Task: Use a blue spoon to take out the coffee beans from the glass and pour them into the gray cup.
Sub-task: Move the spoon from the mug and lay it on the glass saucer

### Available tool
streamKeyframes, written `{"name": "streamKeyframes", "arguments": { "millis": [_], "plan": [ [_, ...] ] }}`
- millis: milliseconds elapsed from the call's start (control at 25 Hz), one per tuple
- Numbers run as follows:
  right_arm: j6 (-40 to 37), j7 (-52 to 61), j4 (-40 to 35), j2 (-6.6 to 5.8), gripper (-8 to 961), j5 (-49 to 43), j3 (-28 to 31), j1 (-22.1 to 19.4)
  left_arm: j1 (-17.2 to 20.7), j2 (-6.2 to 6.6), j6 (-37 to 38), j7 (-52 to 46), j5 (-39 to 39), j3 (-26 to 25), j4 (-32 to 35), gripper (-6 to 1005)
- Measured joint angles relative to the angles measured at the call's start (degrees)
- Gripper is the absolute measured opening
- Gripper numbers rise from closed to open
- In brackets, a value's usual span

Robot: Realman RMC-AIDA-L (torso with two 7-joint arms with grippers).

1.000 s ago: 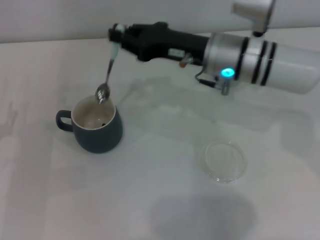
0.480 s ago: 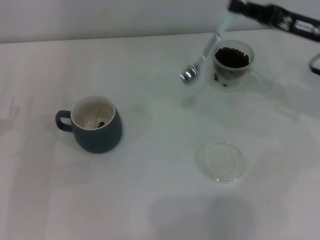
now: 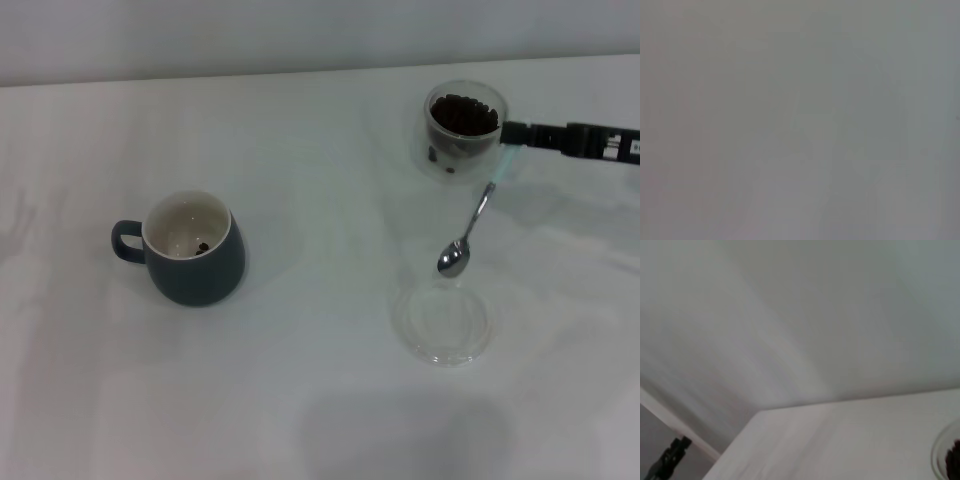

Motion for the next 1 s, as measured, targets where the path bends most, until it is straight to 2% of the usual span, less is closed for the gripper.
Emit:
{"name": "streamKeyframes", "arguments": {
  "millis": [120, 440, 760, 1000],
  "plan": [
    [0.0, 0.1, 0.1, 0.48, 146, -1.2, -0.1, -0.7, -0.4, 0.01, -0.1, 0.0, 0.0, 0.0, 0.0, 893],
    [-2.5, 0.1, 0.1, 2.69, 146, -6.5, -0.1, -0.9, -0.9, 0.01, -0.1, 0.1, 0.0, 0.0, 0.0, 893],
    [-3.6, 0.1, 0.8, 4.09, 147, -8.1, 0.0, -1.2, -0.6, 0.01, -0.1, 0.1, 0.0, 0.0, 0.0, 893],
    [-4.1, 0.2, 0.8, 4.62, 146, -8.1, 0.1, -1.7, -0.7, 0.01, -0.1, 0.1, 0.0, 0.0, 0.0, 893]
  ]
}}
